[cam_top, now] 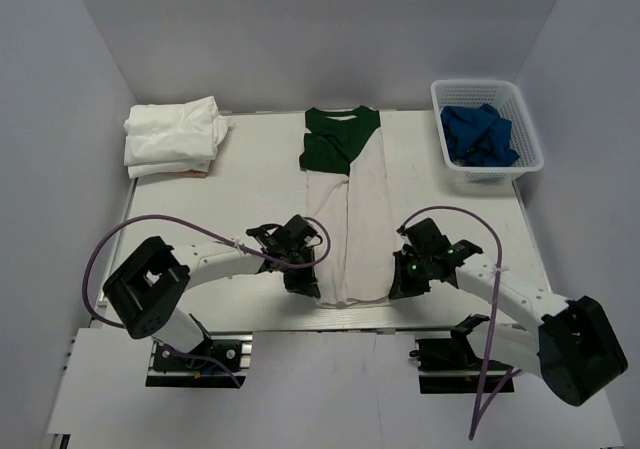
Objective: Fold and stack the t-shirts
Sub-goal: Grab the bottom of the folded rectangular tshirt with both arms, then fold the folded rectangular tshirt in 1/3 of the way
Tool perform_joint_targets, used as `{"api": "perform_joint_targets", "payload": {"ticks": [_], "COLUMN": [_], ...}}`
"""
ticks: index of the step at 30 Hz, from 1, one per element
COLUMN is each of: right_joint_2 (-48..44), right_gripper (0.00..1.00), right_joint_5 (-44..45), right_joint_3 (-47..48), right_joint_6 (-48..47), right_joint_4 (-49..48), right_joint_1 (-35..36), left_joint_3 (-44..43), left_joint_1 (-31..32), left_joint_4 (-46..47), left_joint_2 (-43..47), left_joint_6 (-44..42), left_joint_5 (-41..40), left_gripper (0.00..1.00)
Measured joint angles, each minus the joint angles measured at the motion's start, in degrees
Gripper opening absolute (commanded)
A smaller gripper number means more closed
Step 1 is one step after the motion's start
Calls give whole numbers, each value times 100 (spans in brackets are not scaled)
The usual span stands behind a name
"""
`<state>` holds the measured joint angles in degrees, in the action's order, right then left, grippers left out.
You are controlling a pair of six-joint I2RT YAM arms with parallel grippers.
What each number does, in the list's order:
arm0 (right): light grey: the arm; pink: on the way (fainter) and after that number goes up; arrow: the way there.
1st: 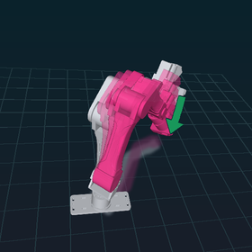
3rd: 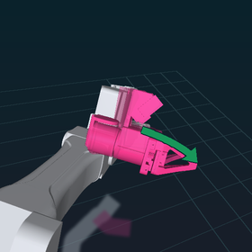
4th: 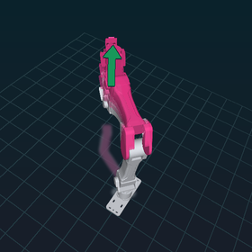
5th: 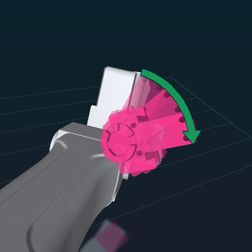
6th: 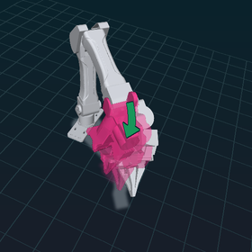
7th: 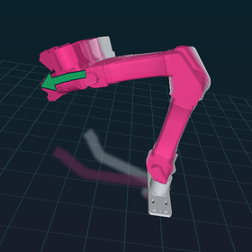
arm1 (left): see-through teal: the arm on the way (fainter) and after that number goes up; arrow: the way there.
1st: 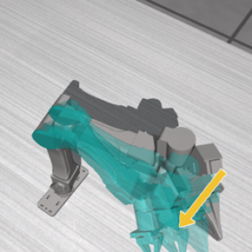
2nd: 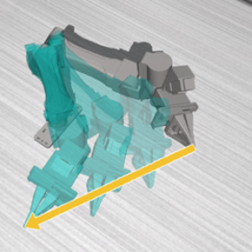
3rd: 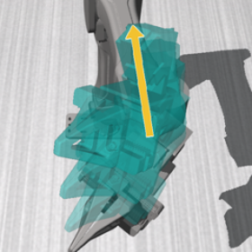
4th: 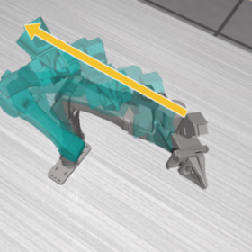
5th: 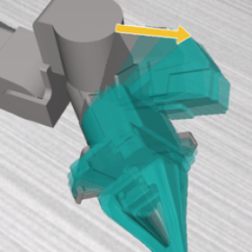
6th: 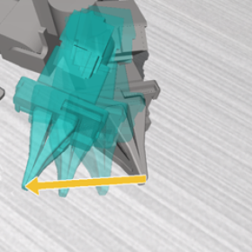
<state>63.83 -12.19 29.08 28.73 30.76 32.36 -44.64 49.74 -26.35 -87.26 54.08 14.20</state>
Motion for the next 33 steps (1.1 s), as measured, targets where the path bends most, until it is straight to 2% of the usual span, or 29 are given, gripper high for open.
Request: {"api": "perform_joint_targets", "payload": {"ticks": [5,10,21,33], "right_joint_2": [-398,-94,1615,3519], "right_gripper": [0,0,0,0], "right_joint_5": [203,835,2105,2022], "right_joint_3": [514,1211,3333,4782], "right_joint_6": [-20,122,59,-398], "right_joint_4": [72,-87,-584,-970], "right_joint_1": [0,-17,-402,-925], "left_joint_3": [-627,-1362,-3342,-5012], "left_joint_1": [-55,-299,-1482,-2116], "left_joint_4": [-262,-380,-450,-398], "left_joint_2": [136,-17,-1224,-2820], "left_joint_6": [-28,-33,-352,-986], "left_joint_5": [-197,-575,-942,-807], "left_gripper": [0,0,0,0]}}
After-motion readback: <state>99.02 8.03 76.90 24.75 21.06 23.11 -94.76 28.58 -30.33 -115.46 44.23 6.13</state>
